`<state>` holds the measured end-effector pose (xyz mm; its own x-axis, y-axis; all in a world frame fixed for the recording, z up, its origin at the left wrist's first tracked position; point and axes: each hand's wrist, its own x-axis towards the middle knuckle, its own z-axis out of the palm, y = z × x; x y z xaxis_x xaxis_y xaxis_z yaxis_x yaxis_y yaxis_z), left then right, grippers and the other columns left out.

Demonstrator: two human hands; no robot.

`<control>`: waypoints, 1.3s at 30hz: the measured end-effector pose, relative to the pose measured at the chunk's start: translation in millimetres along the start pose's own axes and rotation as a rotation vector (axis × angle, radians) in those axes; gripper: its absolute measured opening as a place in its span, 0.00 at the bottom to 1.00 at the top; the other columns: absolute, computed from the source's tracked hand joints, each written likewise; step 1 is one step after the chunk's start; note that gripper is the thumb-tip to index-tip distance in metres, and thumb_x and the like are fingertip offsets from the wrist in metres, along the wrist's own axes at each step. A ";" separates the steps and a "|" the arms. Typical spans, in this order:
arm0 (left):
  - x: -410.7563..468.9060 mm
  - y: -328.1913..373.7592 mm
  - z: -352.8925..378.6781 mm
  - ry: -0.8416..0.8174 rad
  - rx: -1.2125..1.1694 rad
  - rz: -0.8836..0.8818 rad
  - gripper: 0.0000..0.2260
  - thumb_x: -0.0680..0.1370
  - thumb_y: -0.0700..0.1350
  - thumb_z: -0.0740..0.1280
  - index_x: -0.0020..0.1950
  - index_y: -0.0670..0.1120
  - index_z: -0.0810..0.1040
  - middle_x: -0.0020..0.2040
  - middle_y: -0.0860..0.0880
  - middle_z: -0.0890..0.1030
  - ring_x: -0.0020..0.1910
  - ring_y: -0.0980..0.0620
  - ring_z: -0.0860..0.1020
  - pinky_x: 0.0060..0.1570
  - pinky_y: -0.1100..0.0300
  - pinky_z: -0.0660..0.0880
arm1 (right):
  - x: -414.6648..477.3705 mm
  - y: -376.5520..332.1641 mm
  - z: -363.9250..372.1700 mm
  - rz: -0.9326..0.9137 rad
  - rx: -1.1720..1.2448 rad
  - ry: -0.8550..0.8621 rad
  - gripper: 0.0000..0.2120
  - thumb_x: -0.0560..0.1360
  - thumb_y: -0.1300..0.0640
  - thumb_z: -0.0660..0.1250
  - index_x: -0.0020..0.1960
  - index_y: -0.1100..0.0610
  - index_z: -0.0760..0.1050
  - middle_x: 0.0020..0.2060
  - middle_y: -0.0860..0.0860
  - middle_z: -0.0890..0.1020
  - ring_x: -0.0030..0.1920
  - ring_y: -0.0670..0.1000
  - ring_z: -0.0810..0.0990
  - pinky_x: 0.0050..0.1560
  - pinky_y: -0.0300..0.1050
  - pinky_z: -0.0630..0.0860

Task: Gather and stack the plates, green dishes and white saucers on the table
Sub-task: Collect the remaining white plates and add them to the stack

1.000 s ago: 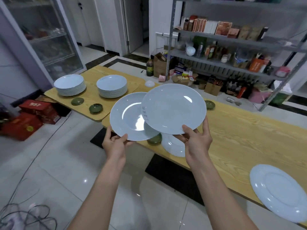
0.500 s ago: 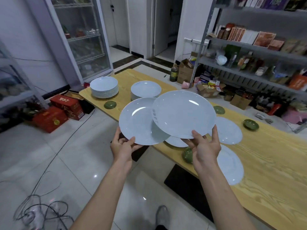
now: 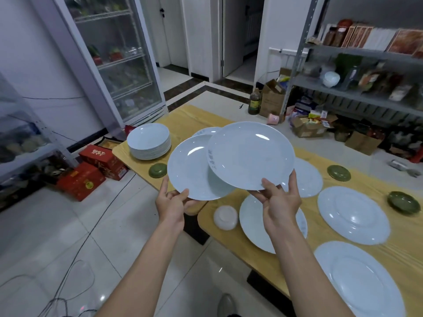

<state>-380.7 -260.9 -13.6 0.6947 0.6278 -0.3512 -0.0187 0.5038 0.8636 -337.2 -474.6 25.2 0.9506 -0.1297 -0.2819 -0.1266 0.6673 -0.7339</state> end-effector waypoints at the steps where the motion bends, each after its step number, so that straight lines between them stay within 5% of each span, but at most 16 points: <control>1: 10.7 1.4 5.1 -0.003 0.007 0.001 0.37 0.74 0.25 0.67 0.78 0.51 0.63 0.45 0.45 0.79 0.45 0.49 0.82 0.38 0.52 0.82 | 10.4 1.3 5.4 -0.002 0.003 0.002 0.41 0.73 0.74 0.68 0.78 0.44 0.62 0.57 0.55 0.83 0.51 0.58 0.85 0.43 0.53 0.84; 16: 160.9 11.4 67.8 -0.015 0.106 -0.144 0.36 0.76 0.27 0.67 0.78 0.53 0.64 0.51 0.48 0.81 0.52 0.47 0.82 0.40 0.52 0.83 | 115.2 37.5 61.2 -0.024 -0.041 0.130 0.43 0.72 0.76 0.68 0.78 0.45 0.62 0.54 0.51 0.84 0.49 0.53 0.86 0.42 0.53 0.84; 24: 254.5 5.1 88.5 -0.095 0.181 -0.255 0.37 0.75 0.27 0.68 0.77 0.55 0.64 0.60 0.44 0.79 0.54 0.45 0.81 0.39 0.51 0.83 | 160.8 69.7 101.8 -0.077 -0.039 0.221 0.43 0.72 0.77 0.66 0.79 0.46 0.60 0.65 0.57 0.78 0.58 0.61 0.82 0.39 0.49 0.83; 31: 299.0 -1.7 88.1 -0.172 0.264 -0.333 0.38 0.75 0.27 0.68 0.78 0.54 0.62 0.59 0.43 0.80 0.54 0.44 0.82 0.40 0.51 0.83 | 178.0 97.2 118.0 -0.102 -0.048 0.336 0.42 0.72 0.76 0.67 0.78 0.46 0.63 0.61 0.55 0.82 0.49 0.55 0.85 0.38 0.47 0.82; 39: 317.6 -6.8 88.4 -0.192 0.347 -0.333 0.37 0.75 0.28 0.69 0.78 0.54 0.62 0.53 0.46 0.80 0.54 0.45 0.82 0.38 0.56 0.83 | 188.7 112.9 119.3 -0.063 -0.082 0.385 0.42 0.71 0.76 0.68 0.78 0.47 0.63 0.60 0.55 0.82 0.54 0.59 0.84 0.39 0.51 0.83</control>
<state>-96.3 -117.5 -99.0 0.7424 0.3302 -0.5829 0.4428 0.4111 0.7968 -138.3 -336.3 -37.2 0.7835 -0.4445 -0.4342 -0.1081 0.5906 -0.7997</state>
